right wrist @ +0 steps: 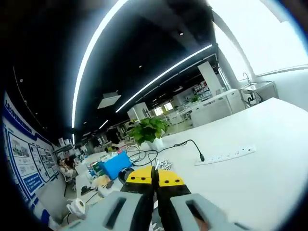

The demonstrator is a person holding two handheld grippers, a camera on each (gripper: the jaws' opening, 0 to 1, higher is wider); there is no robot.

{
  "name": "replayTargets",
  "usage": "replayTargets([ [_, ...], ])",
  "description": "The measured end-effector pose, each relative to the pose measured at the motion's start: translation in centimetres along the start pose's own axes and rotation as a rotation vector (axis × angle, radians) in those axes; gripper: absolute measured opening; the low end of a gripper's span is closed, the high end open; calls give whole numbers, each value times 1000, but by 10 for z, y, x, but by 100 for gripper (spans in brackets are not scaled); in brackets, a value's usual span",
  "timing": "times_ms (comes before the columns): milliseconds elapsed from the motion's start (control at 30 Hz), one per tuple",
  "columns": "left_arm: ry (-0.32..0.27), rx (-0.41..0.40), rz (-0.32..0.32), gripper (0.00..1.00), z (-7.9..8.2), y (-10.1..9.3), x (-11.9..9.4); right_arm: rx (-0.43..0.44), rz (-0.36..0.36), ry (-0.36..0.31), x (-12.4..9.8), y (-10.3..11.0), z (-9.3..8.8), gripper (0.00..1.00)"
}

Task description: Clip sheet goods on table flip sheet goods clip sheet goods scan sheet goods put sheet goods back to table

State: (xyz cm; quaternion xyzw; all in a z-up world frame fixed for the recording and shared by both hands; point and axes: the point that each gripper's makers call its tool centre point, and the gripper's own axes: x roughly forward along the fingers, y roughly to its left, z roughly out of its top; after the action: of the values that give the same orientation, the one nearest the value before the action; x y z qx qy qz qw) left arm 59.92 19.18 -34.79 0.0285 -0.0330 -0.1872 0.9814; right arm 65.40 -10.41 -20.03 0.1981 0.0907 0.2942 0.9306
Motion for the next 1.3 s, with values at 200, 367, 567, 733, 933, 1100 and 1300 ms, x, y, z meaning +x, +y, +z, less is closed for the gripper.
replayTargets([
  [200, 8, -11, 4, 35, -2, 2, 1, 4, -26, -33, 16, 3, 5, 0],
  [367, 9, -19, -4, 39, -2, 1, 2, 6, -24, -65, 30, 11, 7, 0],
  [567, -3, -24, -13, 40, 0, 0, 1, 11, -43, -78, 47, 13, -1, 0],
  [733, -8, -25, -12, 40, 1, 1, 1, -3, -58, -87, 63, 16, 0, 0],
  [933, -5, -19, -10, 40, 0, 1, 1, -17, -83, -105, 81, 18, 3, 0],
  [1100, -6, -20, -12, 40, 1, 1, 2, -69, -99, -141, 94, 22, 7, 0],
  [1300, -7, -24, -10, 40, 1, 1, 1, -81, -126, -152, 110, 28, 5, 0],
])
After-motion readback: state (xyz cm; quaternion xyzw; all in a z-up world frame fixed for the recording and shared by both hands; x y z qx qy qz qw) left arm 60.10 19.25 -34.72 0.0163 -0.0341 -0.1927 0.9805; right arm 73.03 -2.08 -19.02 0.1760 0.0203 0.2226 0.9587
